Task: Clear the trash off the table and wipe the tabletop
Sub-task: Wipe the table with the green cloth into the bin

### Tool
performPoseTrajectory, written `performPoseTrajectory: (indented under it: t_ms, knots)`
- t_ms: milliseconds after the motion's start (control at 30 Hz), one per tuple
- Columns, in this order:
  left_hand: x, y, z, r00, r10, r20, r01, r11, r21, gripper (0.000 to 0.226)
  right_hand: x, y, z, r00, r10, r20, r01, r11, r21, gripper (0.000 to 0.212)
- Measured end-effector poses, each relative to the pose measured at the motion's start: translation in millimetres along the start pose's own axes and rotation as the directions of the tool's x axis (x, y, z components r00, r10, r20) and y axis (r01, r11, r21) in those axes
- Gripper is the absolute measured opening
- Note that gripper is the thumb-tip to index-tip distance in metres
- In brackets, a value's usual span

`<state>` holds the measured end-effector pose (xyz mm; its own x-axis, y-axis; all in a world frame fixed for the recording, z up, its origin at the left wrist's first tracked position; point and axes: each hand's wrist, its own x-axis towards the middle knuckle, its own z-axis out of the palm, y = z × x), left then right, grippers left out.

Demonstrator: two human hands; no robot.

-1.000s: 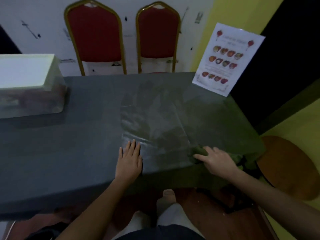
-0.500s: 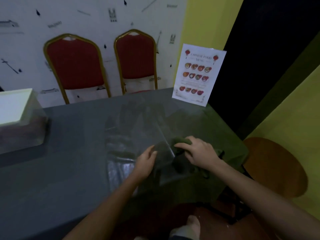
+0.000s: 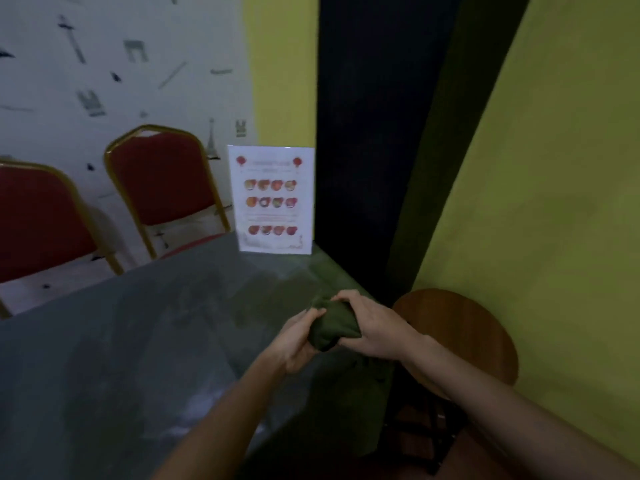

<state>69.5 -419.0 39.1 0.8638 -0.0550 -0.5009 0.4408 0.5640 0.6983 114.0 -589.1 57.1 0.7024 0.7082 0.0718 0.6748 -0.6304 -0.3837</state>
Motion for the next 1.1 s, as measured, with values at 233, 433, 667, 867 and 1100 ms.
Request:
performPoseTrajectory:
  t_ms: [233,433,667,867,1100]
  knots:
    - [77,-34,114,0.990,-0.075,0.117,0.066,0.995,0.079,0.021,-81,129,-38,0.799,0.595,-0.089,-0.279,0.498,0.821,0.088]
    - [141,-70,178,0.987,-0.089,0.137,0.057,0.974,0.219,0.024,-139,217,-10,0.512,0.743,0.432,-0.215,-0.377,0.901,0.053]
    - [204,-124,171,0.997,-0.076,0.025,0.035,0.698,0.715,0.029,-145,259,16,0.212,0.975,0.064,-0.570,0.070,0.819,0.060]
    - [208,-165,171,0.990,0.139,0.021,-0.067,0.339,0.938,0.034,-149,253,39,0.143,0.990,-0.009,-0.824,0.125,0.552,0.065]
    - [201,-178,175,0.934,0.353,-0.057,-0.052,0.292,0.955,0.051,-145,248,33,0.308,0.950,0.042,-0.951,0.308,0.019,0.077]
